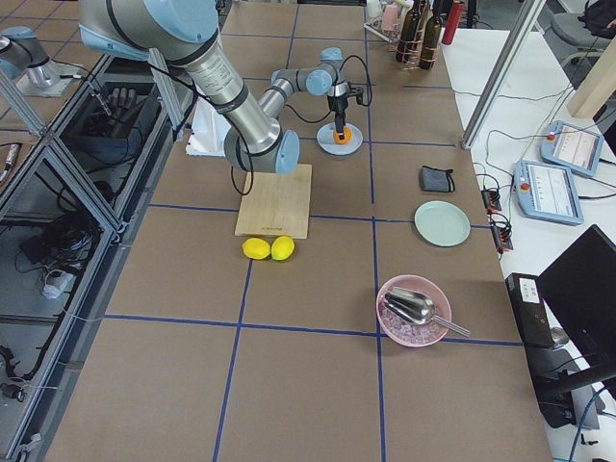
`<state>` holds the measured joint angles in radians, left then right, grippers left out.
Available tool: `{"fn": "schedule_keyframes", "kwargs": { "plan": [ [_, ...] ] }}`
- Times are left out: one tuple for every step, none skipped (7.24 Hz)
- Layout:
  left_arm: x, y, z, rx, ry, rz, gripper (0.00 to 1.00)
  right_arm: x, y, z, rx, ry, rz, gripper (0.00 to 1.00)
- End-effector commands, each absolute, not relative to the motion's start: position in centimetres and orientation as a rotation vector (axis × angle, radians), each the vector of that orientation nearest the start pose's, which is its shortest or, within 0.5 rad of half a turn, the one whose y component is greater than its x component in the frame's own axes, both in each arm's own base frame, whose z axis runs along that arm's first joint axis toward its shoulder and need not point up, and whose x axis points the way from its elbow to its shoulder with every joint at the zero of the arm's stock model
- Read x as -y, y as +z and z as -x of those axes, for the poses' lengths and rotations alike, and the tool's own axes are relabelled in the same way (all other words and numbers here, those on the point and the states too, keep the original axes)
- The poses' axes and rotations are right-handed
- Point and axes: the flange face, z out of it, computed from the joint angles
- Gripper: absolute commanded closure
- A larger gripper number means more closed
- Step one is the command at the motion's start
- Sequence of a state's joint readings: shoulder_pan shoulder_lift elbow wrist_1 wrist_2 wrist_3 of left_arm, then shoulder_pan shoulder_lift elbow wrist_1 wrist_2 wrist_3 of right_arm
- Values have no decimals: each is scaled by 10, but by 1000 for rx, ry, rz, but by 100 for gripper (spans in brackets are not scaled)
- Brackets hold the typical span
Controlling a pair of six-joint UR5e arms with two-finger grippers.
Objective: Pick orange to plate
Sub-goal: 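Carry the orange with the right gripper onto the light blue plate and release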
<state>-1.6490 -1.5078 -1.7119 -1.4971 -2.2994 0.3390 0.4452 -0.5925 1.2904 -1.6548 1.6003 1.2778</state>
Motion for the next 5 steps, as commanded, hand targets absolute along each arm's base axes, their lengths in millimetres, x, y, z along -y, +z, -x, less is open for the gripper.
{"fn": "schedule_keyframes", "kwargs": {
  "plan": [
    [459,629,103,-714,251,-157,0,475,154,632,627,143,-202,0],
    [460,631,103,-715,251,-152,0,504,147,585,686,129,-169,0],
    [457,636,102,-717,248,-140,0,520,164,525,721,70,-191,0],
    [455,635,103,-714,245,-141,0,544,198,457,727,10,-210,0],
    [454,642,103,-719,242,-129,0,578,236,376,738,-70,-210,0]
  ]
}}
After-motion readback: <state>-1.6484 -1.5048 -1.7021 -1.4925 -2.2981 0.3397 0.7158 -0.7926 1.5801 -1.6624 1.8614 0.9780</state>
